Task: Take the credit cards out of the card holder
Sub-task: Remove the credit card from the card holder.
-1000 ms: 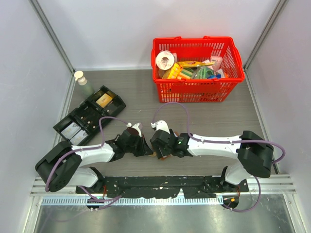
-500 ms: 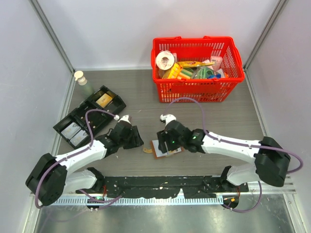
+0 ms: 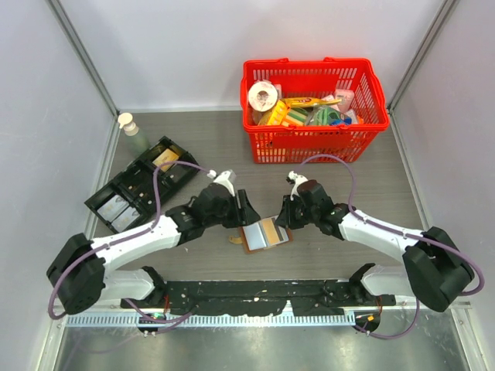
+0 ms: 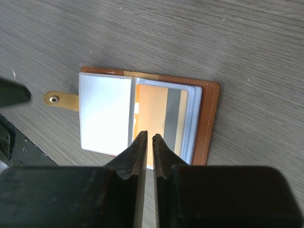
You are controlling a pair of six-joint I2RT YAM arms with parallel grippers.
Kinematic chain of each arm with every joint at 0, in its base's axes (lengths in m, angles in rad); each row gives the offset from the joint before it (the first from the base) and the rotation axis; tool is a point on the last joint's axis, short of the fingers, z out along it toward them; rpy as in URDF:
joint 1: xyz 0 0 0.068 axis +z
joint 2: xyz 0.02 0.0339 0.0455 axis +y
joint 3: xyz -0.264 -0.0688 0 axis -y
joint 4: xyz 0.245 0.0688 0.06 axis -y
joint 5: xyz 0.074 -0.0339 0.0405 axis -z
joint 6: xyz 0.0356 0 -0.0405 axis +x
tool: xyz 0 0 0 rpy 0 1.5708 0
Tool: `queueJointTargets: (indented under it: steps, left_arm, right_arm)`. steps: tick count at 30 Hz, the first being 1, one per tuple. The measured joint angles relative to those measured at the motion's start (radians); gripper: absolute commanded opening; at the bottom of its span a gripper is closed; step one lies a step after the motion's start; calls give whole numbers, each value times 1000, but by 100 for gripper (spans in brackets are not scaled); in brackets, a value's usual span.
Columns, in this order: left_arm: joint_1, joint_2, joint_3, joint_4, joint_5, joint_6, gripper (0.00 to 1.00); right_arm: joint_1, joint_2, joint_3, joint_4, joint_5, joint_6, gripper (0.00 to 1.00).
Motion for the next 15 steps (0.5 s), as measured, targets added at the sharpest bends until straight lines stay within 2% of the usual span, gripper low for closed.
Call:
queueJointTargets:
  steps: [7,15]
  left_arm:
    - [-99,138,-20,172,-9,-111,42]
    - [-106,238,-105,352,-24,-213,35]
  right_arm:
    - [-75,73,-78,164,-99,28,9]
    - [-122,114,-199,373,-192,99,9]
